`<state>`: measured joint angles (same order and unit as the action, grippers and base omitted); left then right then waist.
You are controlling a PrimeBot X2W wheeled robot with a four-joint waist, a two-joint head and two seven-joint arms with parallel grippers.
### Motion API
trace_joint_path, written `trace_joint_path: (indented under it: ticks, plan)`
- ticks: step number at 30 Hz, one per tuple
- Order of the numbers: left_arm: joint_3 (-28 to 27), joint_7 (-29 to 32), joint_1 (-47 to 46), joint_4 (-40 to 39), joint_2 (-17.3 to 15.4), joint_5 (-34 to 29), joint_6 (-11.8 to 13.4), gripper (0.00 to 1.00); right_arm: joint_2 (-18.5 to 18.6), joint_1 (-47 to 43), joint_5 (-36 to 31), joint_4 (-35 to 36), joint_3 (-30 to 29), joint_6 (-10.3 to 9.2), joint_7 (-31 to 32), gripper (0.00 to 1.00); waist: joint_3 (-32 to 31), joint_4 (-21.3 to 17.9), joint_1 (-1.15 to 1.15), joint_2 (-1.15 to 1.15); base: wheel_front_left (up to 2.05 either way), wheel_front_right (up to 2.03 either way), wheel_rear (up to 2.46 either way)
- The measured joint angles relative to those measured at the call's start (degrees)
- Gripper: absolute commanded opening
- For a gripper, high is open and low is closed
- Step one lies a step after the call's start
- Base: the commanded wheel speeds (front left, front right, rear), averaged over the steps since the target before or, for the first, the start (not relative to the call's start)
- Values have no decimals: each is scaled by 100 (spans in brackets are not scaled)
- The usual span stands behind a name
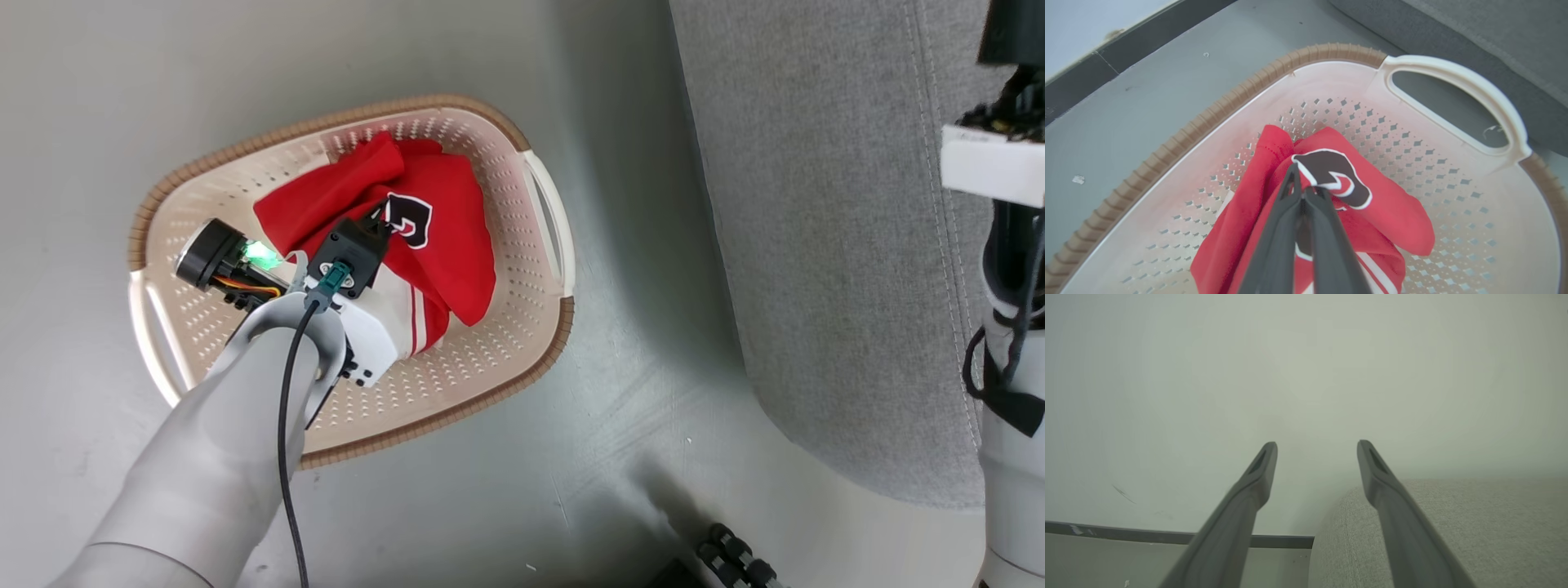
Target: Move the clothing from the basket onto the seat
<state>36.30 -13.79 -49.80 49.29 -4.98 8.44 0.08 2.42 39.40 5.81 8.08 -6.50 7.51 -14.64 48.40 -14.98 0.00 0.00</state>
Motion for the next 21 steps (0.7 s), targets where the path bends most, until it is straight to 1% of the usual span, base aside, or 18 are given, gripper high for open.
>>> trace_joint_path:
  ticks: [5,15,21]
  plan:
    - [-169,-16,142,-256,111,264,-7,0,0,-108,-115,-96,-5,0,0,100,-255,119,0,0,0,0,0]
    - [-455,-51,424,-883,123,610,-8,0,3,-400,-270,-154,-7,0,0,100,-806,340,0,0,0,0,0]
    - [-686,-51,577,-1462,138,798,-32,0,4,-597,-365,-232,-3,0,1,100,-1158,462,0,0,0,0,0]
